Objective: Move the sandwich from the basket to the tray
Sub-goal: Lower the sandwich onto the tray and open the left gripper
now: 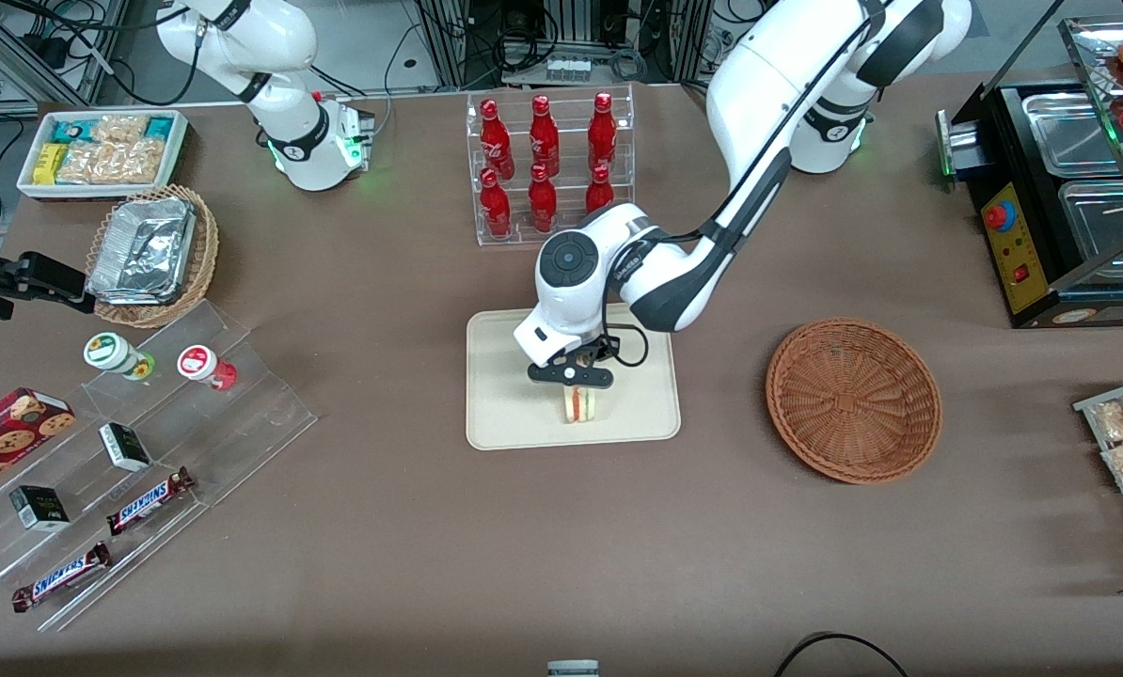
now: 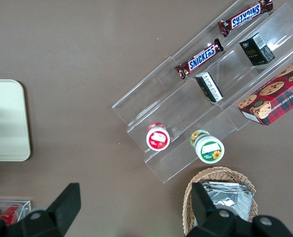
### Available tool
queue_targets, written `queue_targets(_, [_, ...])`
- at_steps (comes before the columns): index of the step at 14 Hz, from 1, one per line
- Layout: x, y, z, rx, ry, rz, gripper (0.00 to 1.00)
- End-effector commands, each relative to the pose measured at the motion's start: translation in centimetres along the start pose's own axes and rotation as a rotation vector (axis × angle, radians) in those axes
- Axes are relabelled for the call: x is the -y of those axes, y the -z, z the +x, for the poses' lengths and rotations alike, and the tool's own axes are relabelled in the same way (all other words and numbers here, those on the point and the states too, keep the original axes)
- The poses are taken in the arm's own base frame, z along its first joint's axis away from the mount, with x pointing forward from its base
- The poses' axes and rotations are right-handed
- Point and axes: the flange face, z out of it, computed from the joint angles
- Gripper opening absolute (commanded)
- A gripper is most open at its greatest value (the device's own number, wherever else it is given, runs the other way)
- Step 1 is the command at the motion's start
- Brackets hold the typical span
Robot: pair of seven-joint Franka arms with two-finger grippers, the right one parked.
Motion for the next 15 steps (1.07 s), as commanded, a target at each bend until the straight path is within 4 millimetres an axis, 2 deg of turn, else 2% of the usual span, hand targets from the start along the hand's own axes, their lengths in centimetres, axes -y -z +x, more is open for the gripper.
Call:
queue_targets(1, [-1.0, -0.9, -0.2, -0.011, 0.024, 0.013, 0.0])
queue_targets(2, [-1.2, -1.2, -0.3, -0.007, 0.019, 0.015, 0.0])
queue_targets(3, [-1.2, -1.4, -0.3, -0.005, 0.016, 0.016, 0.27])
queue_targets(4, [-1.2, -1.2, -0.3, -0.007, 0.015, 0.015, 0.65])
queue_targets(5, [-1.2, -1.1, -0.3, -0.007, 0.013, 0.016, 0.9])
queue_targets(6, [-1.2, -0.8, -0.2, -0.01, 0.015, 0.016, 0.99])
queue_targets(9, [-0.4, 1.0, 0.2, -0.006, 0.028, 0.034, 1.0])
queue_targets(12, [0.7, 5.4, 0.9, -0.039, 0.055, 0.025, 1.0])
queue_targets(14, [4.1, 9.2, 2.6, -0.051, 0.103, 0.038, 1.0])
queue_targets(15, [6.4, 11.3, 3.8, -0.061, 0.135, 0.038, 1.0])
